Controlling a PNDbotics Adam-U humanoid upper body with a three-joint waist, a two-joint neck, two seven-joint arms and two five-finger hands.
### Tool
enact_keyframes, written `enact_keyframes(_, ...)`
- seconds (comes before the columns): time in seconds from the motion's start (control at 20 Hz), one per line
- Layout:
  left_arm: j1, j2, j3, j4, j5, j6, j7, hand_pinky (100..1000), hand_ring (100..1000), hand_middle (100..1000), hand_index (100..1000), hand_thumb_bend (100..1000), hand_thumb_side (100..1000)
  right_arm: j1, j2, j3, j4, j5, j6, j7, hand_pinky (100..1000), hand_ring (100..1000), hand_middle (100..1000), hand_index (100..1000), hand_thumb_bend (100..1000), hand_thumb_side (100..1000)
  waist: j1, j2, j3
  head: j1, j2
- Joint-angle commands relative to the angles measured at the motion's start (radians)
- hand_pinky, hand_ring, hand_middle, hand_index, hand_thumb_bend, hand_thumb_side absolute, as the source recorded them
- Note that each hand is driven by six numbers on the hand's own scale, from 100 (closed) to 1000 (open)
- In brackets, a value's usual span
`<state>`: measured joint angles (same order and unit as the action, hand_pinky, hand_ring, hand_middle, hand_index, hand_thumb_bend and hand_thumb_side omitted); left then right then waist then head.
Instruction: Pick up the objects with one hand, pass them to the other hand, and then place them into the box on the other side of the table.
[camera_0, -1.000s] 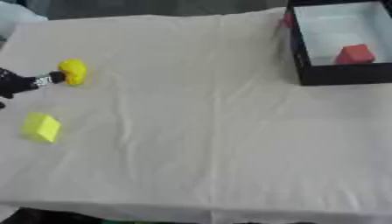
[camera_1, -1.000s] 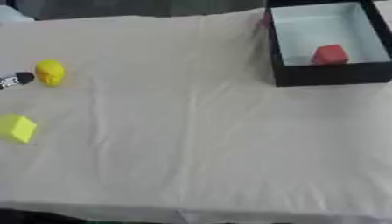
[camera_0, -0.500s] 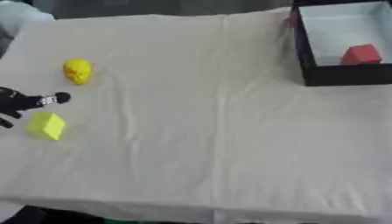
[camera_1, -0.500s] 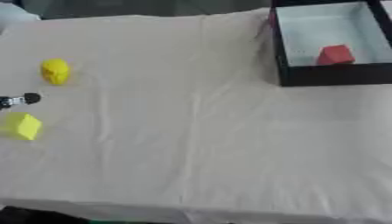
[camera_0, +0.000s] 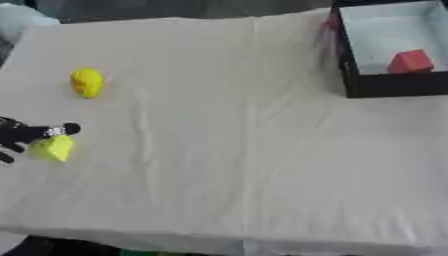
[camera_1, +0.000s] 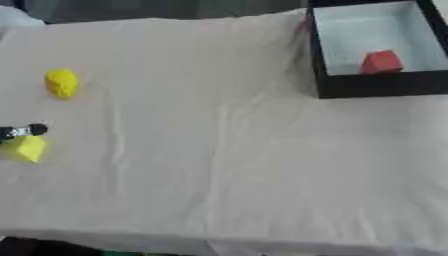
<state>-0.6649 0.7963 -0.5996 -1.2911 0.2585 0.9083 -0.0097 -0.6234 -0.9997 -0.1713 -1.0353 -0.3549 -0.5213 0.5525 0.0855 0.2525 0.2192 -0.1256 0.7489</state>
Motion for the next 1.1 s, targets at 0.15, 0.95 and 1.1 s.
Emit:
enact_keyframes(0.15,-0.028,0.002,0.006,0.035,-0.039,-0.001,0.02,765,795,740,787,881,495,-0.001,-0.042,-0.006,0.003,0.021,-0.012,-0.005,1000,1000,1000,959,100,428,-0.004,-0.025,0.0,0.005,-0.004)
enact_keyframes(0.95,-0.054,-0.019,0.011,0.081,-0.092,-0.001,-0.006,754,785,724,773,839,401,0.016,-0.04,-0.008,0.022,0.056,-0.033,-0.017,1000,1000,1000,959,100,417,-0.005,-0.024,-0.002,0.011,-0.003)
enact_keyframes(1.1,-0.051,0.001,0.034,0.043,-0.102,-0.001,0.011,748,779,720,768,828,402,0.02,-0.042,-0.006,0.028,0.07,-0.04,-0.02,1000,1000,1000,958,100,414,-0.004,-0.023,0.0,0.01,-0.003)
